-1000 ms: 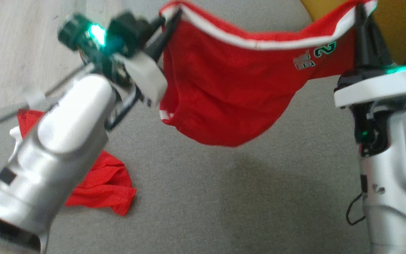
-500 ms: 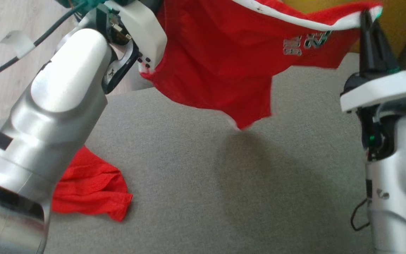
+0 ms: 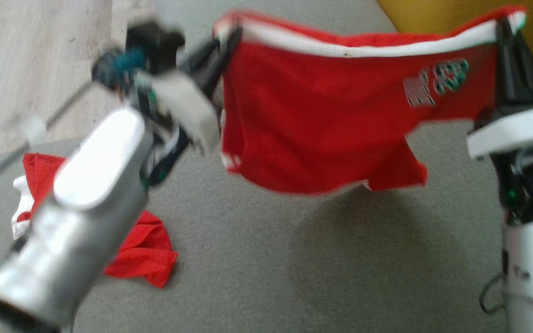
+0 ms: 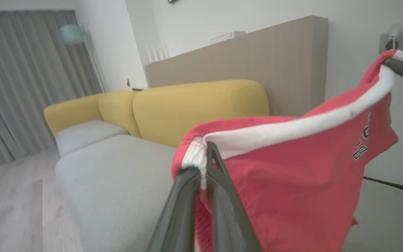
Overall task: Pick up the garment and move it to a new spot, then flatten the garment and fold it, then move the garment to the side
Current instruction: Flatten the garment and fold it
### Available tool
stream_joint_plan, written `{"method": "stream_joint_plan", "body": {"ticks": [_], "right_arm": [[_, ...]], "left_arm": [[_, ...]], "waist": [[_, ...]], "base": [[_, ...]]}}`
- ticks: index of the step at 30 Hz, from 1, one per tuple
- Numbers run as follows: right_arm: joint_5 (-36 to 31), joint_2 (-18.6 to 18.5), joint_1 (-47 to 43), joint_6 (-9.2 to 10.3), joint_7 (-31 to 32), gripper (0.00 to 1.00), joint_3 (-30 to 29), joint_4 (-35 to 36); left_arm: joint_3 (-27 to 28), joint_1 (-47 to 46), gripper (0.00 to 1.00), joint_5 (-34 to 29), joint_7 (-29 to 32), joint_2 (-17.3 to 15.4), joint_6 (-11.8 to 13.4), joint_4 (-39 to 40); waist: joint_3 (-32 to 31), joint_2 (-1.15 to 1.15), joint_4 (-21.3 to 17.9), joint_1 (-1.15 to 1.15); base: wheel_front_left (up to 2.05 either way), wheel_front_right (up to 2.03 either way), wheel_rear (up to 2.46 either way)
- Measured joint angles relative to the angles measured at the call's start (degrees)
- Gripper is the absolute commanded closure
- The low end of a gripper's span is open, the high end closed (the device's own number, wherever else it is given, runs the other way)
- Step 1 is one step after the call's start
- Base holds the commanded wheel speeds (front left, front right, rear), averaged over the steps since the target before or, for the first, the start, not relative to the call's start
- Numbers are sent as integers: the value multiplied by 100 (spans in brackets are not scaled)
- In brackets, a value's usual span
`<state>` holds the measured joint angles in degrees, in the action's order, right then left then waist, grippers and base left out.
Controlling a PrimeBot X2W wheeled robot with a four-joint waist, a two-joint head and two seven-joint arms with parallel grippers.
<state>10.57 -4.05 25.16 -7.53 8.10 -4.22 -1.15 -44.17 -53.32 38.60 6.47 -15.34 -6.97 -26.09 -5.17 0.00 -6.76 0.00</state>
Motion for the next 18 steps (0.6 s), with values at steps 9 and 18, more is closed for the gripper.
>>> {"method": "stream_joint_plan", "body": {"ticks": [9,18], "right_arm": [[115,-221,-533,0,666,100,-180,567],[298,-437,2080,0,-91,100,180,-1396]], "left_arm": [[49,968,100,294,442,-443,460,1266],[332,-826,100,-166,85,-409,335,122]], "waist": [[400,0,104,0],[1424,0,4,3]], "base": [[0,0,0],[0,0,0]]}}
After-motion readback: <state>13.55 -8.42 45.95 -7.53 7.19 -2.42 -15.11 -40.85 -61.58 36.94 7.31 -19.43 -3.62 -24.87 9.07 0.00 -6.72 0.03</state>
